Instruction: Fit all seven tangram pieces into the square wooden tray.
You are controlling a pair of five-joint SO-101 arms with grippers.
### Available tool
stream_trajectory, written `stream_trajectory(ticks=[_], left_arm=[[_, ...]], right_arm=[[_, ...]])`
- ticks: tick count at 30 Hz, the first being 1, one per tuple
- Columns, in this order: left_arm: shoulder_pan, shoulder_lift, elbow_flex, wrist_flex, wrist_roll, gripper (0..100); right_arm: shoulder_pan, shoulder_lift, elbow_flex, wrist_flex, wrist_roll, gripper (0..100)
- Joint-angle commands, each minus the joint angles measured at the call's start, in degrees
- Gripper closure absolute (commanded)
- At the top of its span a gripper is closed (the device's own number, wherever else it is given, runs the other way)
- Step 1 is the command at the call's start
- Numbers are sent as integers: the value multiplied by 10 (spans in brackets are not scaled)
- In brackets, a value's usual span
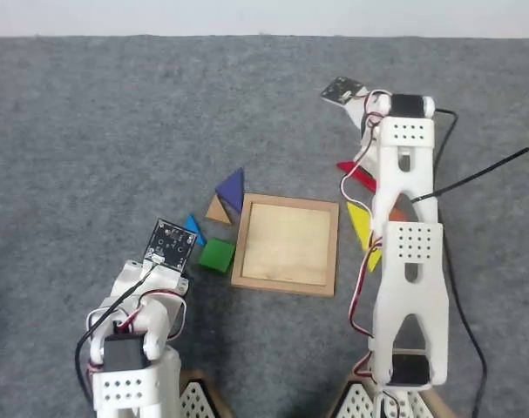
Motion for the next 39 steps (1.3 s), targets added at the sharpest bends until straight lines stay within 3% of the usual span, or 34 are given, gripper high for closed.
stream_trajectory(ticks=[1,11,23,28,32,39], left_arm=[[-5,-11,-4,0,-4,892],[-5,-11,-4,0,-4,892],[-5,-11,-4,-1,-4,892],[-5,-11,-4,-1,-4,892],[-5,-11,-4,-1,-4,892],[-5,-11,-4,0,-4,892]], right_arm=[[7,-82,80,27,7,691],[-34,-232,304,0,4,689],[-35,-153,311,-191,-97,689],[-49,-155,310,-182,-95,689],[-64,-145,312,-143,-46,688],[-58,-101,276,-147,-47,688]])
